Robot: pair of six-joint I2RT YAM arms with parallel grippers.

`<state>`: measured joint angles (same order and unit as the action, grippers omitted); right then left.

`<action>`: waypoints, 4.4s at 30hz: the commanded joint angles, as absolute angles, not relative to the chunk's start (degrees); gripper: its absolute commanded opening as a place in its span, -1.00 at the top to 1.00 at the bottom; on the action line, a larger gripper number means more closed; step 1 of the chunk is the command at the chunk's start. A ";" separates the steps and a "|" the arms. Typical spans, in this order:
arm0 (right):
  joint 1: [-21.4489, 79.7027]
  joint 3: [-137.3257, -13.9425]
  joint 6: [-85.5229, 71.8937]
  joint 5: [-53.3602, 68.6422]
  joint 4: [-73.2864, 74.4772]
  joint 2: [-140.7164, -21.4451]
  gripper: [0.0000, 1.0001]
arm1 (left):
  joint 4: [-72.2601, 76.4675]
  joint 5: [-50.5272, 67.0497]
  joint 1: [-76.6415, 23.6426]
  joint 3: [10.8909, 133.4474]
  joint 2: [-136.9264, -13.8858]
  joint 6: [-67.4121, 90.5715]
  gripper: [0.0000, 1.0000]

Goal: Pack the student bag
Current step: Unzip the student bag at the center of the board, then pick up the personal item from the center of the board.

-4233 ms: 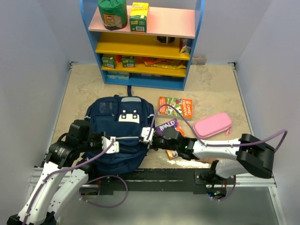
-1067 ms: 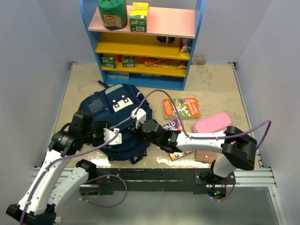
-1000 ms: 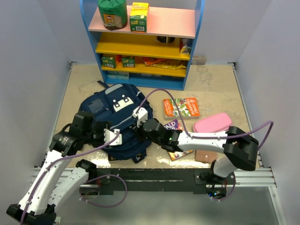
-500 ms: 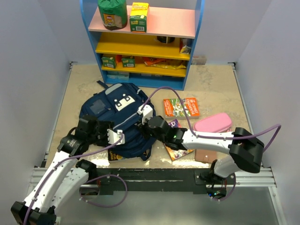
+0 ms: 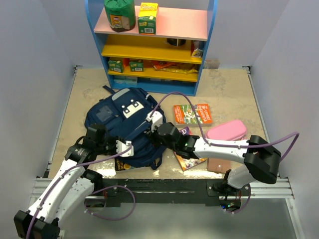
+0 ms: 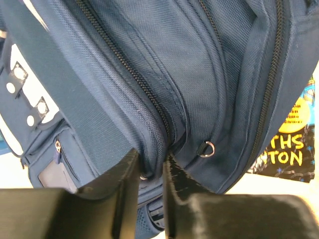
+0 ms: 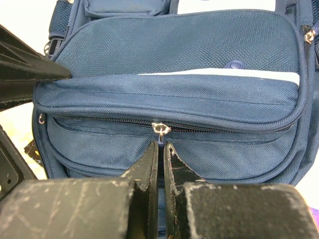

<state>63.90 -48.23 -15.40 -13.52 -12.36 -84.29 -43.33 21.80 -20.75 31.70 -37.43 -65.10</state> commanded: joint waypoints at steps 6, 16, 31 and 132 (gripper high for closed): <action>65.39 -48.86 -16.17 -10.46 -16.35 -83.58 1.00 | -34.45 28.29 -20.57 32.08 -36.30 -53.71 0.74; 72.77 -54.84 -16.35 -9.84 -15.91 -88.14 1.00 | -34.02 29.97 -20.57 33.14 -35.60 -47.64 0.78; 78.13 -57.56 -19.86 -9.32 -26.19 -95.44 1.00 | -26.90 30.06 -20.74 32.87 -35.59 -36.76 0.75; 16.26 -76.12 -47.99 -27.78 53.53 -49.22 -0.97 | -6.16 32.25 -64.86 82.43 -111.79 -15.47 -1.00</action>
